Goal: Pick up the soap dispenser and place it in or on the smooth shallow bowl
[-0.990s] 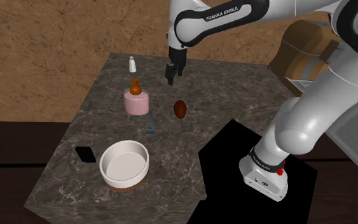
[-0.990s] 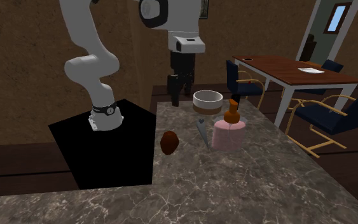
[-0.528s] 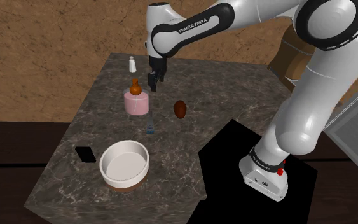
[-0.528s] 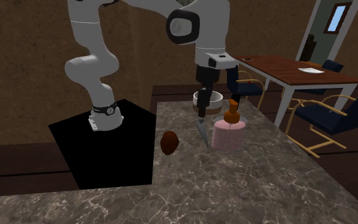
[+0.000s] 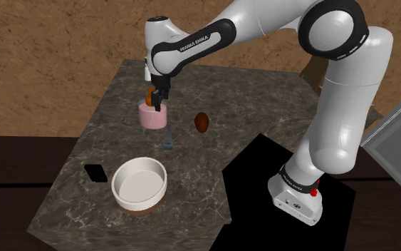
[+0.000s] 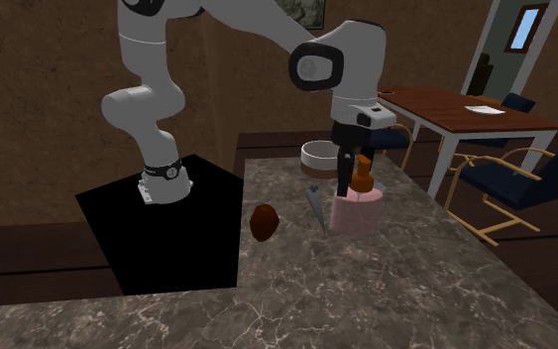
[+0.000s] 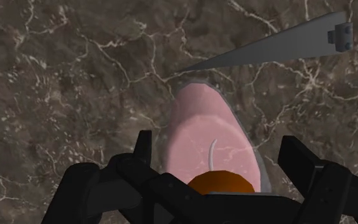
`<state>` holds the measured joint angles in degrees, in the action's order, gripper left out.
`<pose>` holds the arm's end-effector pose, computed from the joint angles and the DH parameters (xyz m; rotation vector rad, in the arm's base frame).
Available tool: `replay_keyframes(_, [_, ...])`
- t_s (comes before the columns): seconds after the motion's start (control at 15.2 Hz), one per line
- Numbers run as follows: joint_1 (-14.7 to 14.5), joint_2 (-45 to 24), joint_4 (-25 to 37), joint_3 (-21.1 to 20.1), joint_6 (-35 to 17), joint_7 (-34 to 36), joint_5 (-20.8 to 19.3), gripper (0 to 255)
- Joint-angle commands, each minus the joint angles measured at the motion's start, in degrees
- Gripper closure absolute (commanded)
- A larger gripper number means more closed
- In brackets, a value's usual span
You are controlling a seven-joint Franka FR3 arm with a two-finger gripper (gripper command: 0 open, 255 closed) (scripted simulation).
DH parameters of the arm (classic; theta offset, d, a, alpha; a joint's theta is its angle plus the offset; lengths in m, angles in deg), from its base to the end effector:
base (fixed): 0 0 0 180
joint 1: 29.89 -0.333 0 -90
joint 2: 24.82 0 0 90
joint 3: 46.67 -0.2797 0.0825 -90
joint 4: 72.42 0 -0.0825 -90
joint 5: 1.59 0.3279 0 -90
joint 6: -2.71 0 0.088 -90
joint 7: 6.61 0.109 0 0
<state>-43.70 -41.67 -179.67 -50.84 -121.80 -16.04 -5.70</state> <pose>0.5405 0.1701 0.3533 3.0015 0.7914 0.0172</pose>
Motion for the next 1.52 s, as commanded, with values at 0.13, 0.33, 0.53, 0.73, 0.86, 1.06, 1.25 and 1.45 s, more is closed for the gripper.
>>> replay_keyframes(0.13, [0.0,-1.7,-0.8,0.1,-2.5,0.0,-0.2,0])
replay_keyframes(0.33, [0.0,-2.3,-1.2,0.1,-3.5,0.1,-0.3,0])
replay_keyframes(0.53, [0.0,-2.3,-1.2,0.1,-3.5,0.1,-0.3,0])
replay_keyframes(0.73, [0.0,-2.3,-1.2,0.1,-3.5,0.1,-0.3,0])
replay_keyframes(0.86, [0.0,-2.3,-1.2,0.1,-3.5,0.1,-0.3,255])
replay_keyframes(1.06, [0.0,-2.4,-1.1,0.1,-3.5,0.1,-0.3,255])
replay_keyframes(1.25, [0.0,-2.4,-1.1,0.1,-3.5,0.1,-0.3,255])
replay_keyframes(1.45, [0.0,-1.9,-0.9,0.1,-2.9,0.0,-0.3,255])
